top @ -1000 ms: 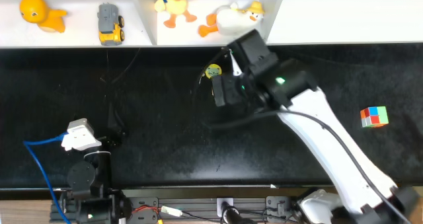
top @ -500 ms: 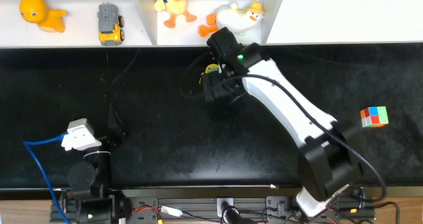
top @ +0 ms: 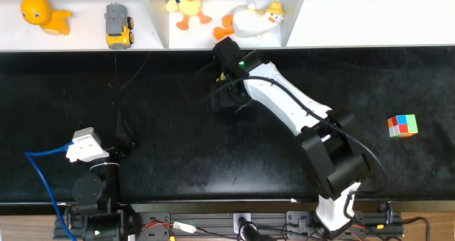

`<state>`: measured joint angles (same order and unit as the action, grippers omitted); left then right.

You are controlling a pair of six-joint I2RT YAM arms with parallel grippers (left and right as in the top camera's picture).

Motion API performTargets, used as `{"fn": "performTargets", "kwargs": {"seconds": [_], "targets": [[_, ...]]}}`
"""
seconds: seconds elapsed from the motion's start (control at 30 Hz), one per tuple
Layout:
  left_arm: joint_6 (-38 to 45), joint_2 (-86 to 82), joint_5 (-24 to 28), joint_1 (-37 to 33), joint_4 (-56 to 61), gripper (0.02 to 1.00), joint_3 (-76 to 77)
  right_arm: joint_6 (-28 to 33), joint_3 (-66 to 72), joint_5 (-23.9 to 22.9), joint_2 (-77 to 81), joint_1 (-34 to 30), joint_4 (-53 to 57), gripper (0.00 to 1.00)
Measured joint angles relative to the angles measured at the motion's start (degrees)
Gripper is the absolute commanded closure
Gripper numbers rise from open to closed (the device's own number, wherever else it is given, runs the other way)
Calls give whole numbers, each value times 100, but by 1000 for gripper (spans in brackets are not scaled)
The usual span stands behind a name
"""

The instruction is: Store Toys

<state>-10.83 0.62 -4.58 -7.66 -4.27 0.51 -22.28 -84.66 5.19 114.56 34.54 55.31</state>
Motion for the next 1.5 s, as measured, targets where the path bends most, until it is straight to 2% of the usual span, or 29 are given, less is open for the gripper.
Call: {"fn": "performTargets", "kwargs": {"seconds": [0.2, 0.5, 0.87, 0.97, 1.17, 1.3, 1.33, 1.5], "targets": [[0, 0, 0, 0, 0, 20, 0, -107, -15, 7, 175, 11, -184, 134], [0, 0, 0, 0, -2, 23, 0, -181, -24, -52, 208, 11, -472, 332], [0, 0, 0, 0, 0, 20, 0, -208, -28, -160, 249, 11, -411, 516], [0, 0, 0, 0, 0, 20, 0, -197, -101, -170, 310, 11, -337, 614], [0, 0, 0, 0, 0, 20, 0, -229, -203, -181, 400, 9, -208, 726], [0, 0, 0, 0, -2, 20, 0, -208, -208, -166, 409, 7, -164, 928], [0, 0, 0, 0, 0, 20, 0, -214, -216, -151, 409, 7, -149, 950], [0, 0, 0, 0, 0, 20, 0, -247, -299, -72, 437, 4, 197, 956]]}}
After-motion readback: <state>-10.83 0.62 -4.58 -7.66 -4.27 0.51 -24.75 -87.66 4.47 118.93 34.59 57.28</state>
